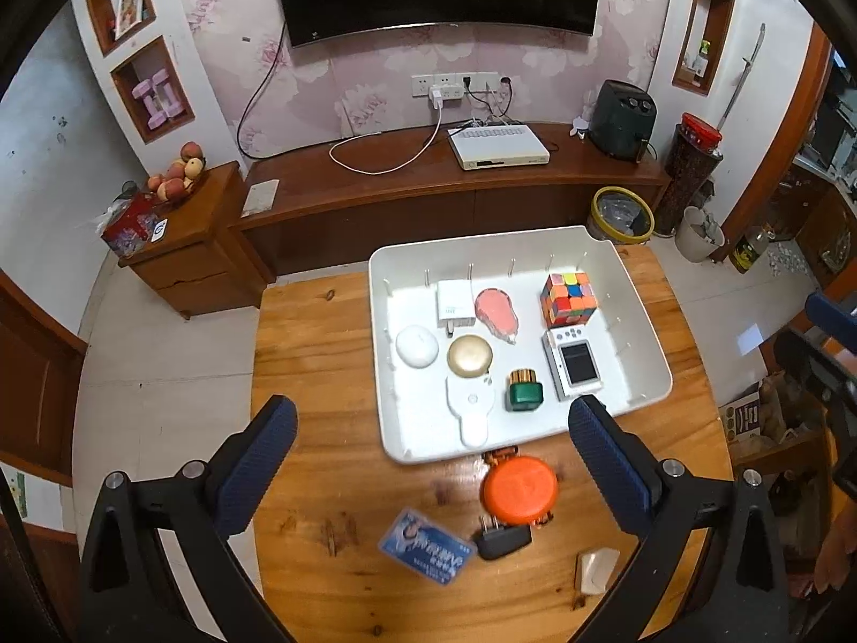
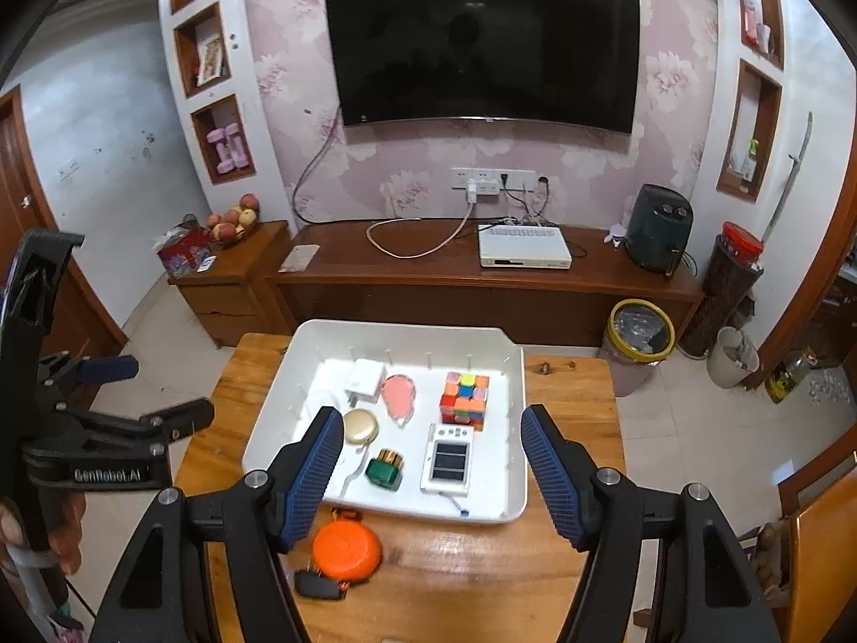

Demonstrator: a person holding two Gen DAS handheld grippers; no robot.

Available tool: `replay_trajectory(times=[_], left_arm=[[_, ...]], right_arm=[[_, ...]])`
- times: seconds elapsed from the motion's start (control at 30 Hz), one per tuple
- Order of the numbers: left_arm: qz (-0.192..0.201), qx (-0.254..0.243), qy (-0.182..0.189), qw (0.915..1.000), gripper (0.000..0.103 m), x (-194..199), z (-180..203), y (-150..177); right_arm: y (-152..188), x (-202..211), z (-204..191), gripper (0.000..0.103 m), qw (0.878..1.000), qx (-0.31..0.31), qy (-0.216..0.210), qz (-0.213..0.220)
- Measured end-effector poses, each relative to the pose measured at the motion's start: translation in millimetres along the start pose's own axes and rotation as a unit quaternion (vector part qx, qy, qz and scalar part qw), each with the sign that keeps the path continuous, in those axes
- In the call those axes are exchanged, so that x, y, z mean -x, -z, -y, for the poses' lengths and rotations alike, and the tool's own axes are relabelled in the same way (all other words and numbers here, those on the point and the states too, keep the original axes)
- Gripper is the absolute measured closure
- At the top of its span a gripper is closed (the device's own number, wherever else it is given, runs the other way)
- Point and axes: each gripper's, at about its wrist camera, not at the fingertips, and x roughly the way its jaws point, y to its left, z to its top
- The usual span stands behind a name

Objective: Organize rigid objects
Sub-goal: 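Withdraw both open grippers from the bin back over the table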

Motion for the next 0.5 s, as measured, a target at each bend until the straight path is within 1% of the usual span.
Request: replay_trajectory(times=[0.13,0.33,0.5], left_arm=[[0.001,0.006,0.008,0.9999,0.002,14,-1,16],[0.012,0.014,0.009,0.9998,0.002,32,-1,40],[0.012,0.019,0.006,0.9997,0.002,34,-1,66]], right_arm=[[21,19,-3,0.033,1.000,0.006,-0.006,0.005],[50,38,-10,0.033,1.000,0.023,-0.006,0.009],[77,44,-19,0.033,0.999,0.042,0.000,0.007]])
